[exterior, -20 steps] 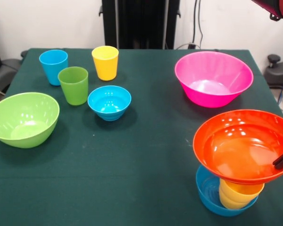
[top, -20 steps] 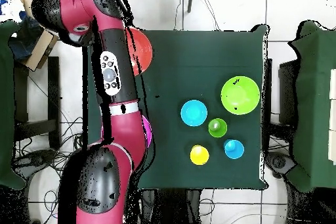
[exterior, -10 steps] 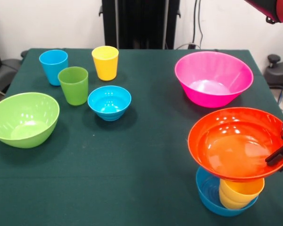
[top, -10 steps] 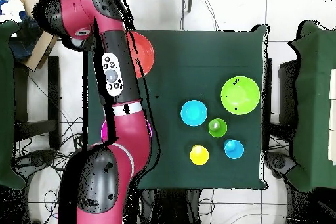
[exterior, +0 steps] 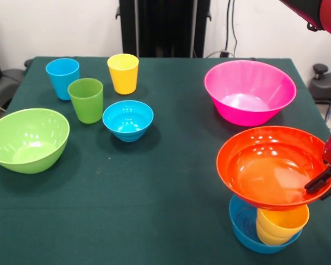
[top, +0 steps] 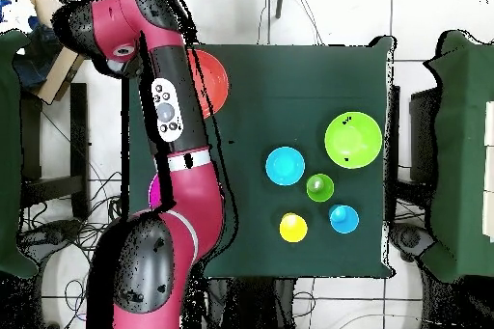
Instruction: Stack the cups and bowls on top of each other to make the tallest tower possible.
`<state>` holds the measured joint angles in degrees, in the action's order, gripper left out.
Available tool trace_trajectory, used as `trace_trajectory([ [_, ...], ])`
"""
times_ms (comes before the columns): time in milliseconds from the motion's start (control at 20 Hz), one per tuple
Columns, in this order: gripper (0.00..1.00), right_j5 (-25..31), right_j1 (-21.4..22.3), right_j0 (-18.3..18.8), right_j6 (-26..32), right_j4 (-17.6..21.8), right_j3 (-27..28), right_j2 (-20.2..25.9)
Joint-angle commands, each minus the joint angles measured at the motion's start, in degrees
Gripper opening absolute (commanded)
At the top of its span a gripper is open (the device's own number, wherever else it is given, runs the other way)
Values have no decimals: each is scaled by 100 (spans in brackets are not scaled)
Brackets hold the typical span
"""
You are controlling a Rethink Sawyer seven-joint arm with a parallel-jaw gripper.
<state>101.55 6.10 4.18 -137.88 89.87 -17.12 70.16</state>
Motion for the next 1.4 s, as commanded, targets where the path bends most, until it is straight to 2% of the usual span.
trace_trajectory([
  [50,0,-455,-336,-70,171,511,161,-103],
  [350,0,-542,-333,-28,276,562,220,16],
  [450,0,-502,-284,12,286,421,135,-47],
  [550,0,-481,-193,83,228,93,-90,-256],
  [650,0,-546,-35,197,39,-346,-531,-629],
  [800,0,-882,289,561,-356,-1193,-1577,-1225],
  [900,0,-1144,488,746,-494,-1553,-2111,-1512],
  [1200,0,-1652,1007,1122,-598,-2263,-3233,-2094],
  [1400,0,-2005,1202,1238,-662,-2581,-3685,-2365],
])
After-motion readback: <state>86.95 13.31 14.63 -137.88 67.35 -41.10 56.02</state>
